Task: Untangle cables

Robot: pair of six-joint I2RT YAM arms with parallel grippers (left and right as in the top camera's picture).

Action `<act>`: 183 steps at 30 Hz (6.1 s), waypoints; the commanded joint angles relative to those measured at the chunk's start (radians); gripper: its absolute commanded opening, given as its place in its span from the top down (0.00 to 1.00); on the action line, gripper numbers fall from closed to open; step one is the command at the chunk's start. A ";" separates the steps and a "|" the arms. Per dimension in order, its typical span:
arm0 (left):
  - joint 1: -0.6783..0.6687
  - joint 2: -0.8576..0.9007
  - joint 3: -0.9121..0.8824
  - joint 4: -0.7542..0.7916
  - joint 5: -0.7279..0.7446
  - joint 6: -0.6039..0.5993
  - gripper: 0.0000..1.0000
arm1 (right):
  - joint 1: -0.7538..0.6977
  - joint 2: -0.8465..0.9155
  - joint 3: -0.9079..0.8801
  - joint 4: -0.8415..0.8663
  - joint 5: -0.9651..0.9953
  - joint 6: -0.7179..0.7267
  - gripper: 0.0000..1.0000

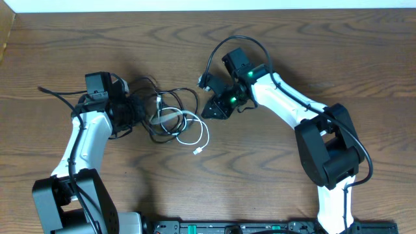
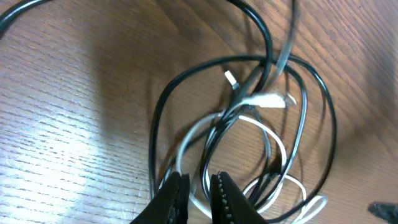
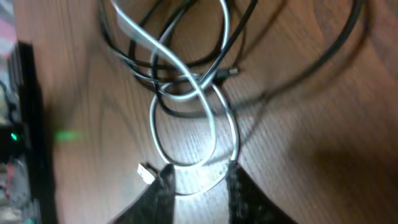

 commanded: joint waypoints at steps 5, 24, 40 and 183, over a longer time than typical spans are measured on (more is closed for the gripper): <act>0.006 0.009 0.011 -0.005 -0.013 -0.005 0.66 | 0.056 0.013 0.012 0.026 -0.008 0.049 0.43; -0.059 0.009 -0.016 -0.123 -0.011 -0.050 0.70 | 0.111 0.013 0.012 0.003 0.068 0.459 0.75; -0.370 0.010 -0.022 -0.088 -0.050 0.211 0.80 | 0.014 0.013 0.012 -0.105 0.334 0.733 0.68; 0.104 0.151 -0.045 0.061 -0.093 -0.094 0.57 | 0.292 0.021 0.012 0.328 0.278 0.320 0.66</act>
